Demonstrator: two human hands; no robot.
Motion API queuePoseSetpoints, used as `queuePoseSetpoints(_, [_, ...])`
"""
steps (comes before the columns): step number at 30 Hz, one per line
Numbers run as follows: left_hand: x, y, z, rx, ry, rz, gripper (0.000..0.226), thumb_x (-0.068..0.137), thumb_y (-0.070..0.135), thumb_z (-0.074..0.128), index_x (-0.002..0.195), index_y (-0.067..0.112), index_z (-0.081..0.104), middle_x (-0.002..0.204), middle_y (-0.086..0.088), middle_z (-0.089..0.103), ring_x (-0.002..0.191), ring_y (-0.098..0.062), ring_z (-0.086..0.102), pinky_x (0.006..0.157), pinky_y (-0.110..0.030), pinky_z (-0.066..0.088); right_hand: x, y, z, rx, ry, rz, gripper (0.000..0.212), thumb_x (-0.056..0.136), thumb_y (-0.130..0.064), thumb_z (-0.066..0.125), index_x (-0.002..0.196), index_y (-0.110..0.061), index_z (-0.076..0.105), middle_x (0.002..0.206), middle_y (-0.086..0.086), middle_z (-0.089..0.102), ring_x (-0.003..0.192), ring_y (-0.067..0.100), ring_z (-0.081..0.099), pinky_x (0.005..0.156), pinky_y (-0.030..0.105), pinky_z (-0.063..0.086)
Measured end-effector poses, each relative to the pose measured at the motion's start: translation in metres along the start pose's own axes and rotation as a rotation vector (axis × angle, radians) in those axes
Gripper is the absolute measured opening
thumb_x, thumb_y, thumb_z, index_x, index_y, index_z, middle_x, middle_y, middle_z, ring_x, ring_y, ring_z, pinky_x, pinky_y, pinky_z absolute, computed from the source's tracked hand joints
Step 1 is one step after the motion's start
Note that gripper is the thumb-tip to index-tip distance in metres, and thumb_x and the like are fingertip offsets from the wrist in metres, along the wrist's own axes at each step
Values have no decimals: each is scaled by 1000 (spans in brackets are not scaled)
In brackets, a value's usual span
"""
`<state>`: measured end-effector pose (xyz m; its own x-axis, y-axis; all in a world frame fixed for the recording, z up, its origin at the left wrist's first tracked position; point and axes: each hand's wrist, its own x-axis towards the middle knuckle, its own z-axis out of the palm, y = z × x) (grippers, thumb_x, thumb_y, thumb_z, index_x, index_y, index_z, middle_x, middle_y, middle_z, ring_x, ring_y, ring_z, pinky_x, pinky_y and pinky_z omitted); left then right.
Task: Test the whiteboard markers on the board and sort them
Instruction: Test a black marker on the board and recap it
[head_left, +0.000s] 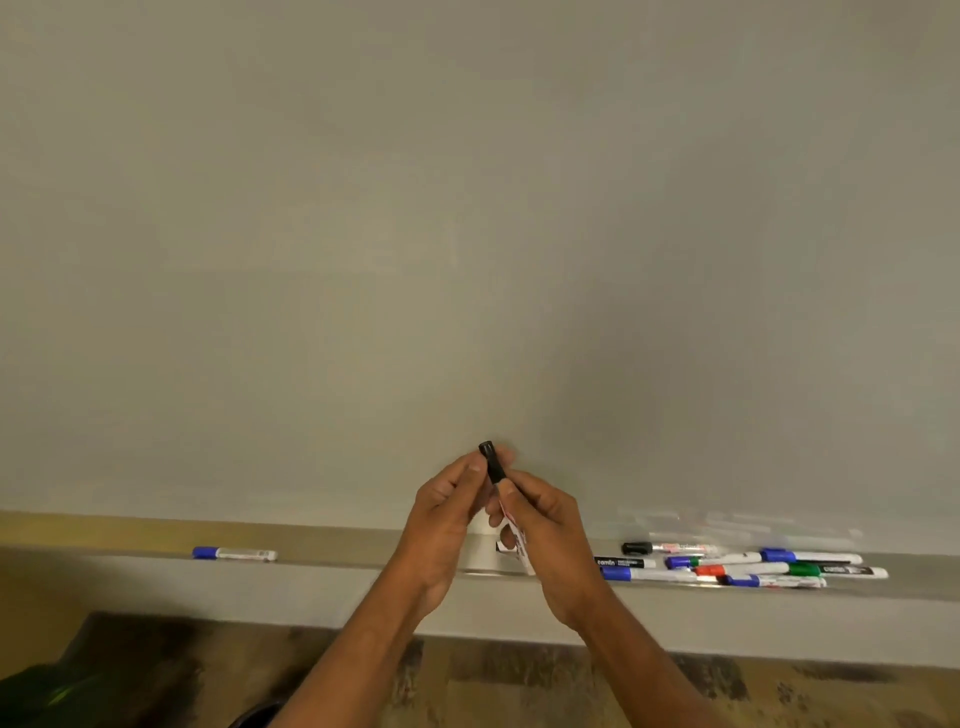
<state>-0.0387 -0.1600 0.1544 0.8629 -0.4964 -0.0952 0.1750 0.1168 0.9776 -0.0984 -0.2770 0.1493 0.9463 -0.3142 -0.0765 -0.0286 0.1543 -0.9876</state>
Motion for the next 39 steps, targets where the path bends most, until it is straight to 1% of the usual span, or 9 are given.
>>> queuePoseSetpoints(3, [-10, 37, 8, -69, -66, 18, 39, 107, 34, 44, 125, 13, 71, 86, -6, 64, 75, -23, 49, 83, -45, 47, -16, -40, 3, 56, -31, -13, 23, 101, -17, 51, 102, -10, 72, 76, 8, 63, 70, 16, 55, 59, 27, 43])
queuePoseSetpoints(8, [-28, 92, 23, -66, -210, 71, 43, 108, 32, 42, 126, 3, 68, 73, -5, 61, 70, -27, 48, 79, -51, 45, -40, -101, 5, 74, -94, -51, 39, 99, -35, 51, 83, -4, 67, 73, 12, 60, 63, 16, 50, 54, 26, 38])
queuePoseSetpoints(11, [-38, 120, 32, -39, -251, 108, 45, 109, 29, 40, 128, -5, 62, 93, -7, 73, 72, -26, 55, 79, -44, 51, -51, -130, 7, 56, -90, -47, 41, 88, -49, 54, 72, -13, 67, 66, 9, 58, 53, 12, 48, 49, 25, 36])
queuePoseSetpoints(14, [-46, 144, 39, -94, -288, 145, 38, 109, 25, 40, 128, -3, 58, 122, -21, 70, 87, -19, 70, 85, -33, 54, -58, -152, 8, 114, -152, -33, 43, 87, -51, 54, 73, -11, 64, 63, 8, 53, 49, 12, 43, 46, 25, 30])
queuePoseSetpoints(18, [-55, 170, 51, -195, -350, 148, 33, 107, 24, 43, 124, 1, 59, 125, -24, 69, 121, -32, 65, 102, -35, 52, -66, -174, 6, 323, -263, 30, 38, 97, -41, 49, 89, -5, 60, 65, 7, 48, 49, 10, 39, 43, 21, 25])
queuePoseSetpoints(21, [-59, 183, 59, -222, -377, 161, 32, 106, 23, 43, 122, 1, 59, 127, -28, 66, 128, -36, 60, 110, -40, 47, -72, -187, 4, 383, -295, 16, 39, 98, -41, 49, 85, -6, 62, 63, 6, 47, 46, 9, 37, 40, 19, 25])
queuePoseSetpoints(28, [-63, 202, 82, -208, -324, 243, 31, 104, 26, 50, 113, -1, 63, 120, -29, 69, 119, -35, 66, 103, -39, 52, -81, -208, 3, 332, -157, -60, 41, 91, -45, 58, 87, -5, 63, 58, 6, 45, 41, 8, 31, 35, 18, 21])
queuePoseSetpoints(33, [-63, 210, 95, -236, -319, 268, 37, 103, 25, 51, 118, -7, 60, 116, -30, 70, 115, -34, 69, 100, -37, 54, -88, -224, 2, 273, -48, -67, 43, 87, -50, 61, 74, -9, 66, 55, 6, 45, 38, 9, 30, 37, 18, 19])
queuePoseSetpoints(39, [-52, 243, 94, -352, -189, 333, 32, 101, 22, 54, 115, -5, 62, 113, -29, 71, 113, -36, 70, 97, -50, 56, -98, -230, 0, 184, 63, -42, 51, 91, -54, 57, 74, -7, 65, 53, 6, 42, 38, 12, 30, 38, 19, 21])
